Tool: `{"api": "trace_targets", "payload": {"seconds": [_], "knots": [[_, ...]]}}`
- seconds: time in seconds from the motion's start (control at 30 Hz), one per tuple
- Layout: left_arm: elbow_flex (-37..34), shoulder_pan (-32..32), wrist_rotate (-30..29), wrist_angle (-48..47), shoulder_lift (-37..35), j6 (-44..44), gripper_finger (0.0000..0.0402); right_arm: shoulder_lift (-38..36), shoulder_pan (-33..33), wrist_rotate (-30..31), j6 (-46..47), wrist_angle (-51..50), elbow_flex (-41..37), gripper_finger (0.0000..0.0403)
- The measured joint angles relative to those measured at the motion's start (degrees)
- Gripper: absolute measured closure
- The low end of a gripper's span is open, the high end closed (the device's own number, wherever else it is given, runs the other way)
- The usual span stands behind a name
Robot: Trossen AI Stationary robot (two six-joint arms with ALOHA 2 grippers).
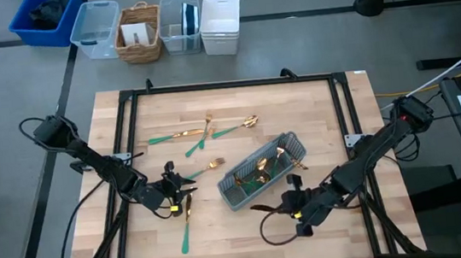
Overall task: Sort silverware
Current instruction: Put the gold knife into the gray silverware organizer
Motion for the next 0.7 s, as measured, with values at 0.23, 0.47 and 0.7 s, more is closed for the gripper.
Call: {"api": "trace_targets", "payload": {"seconds": [0.23,0.47,0.7], "knots": [[0.0,0.0,0.0,0.0,0.0,0.0,0.0302,0.0,0.0,3.5,-2.8,-12.7,8.4,0.0361],[0.0,0.0,0.0,0.0,0.0,0.0,0.0302,0.0,0.0,8.8,-7.5,-23.8,16.7,0.0361],[0.0,0.0,0.0,0.0,0.0,0.0,0.0302,0.0,0.0,14.7,-7.6,-34.8,24.4,0.0361]]}}
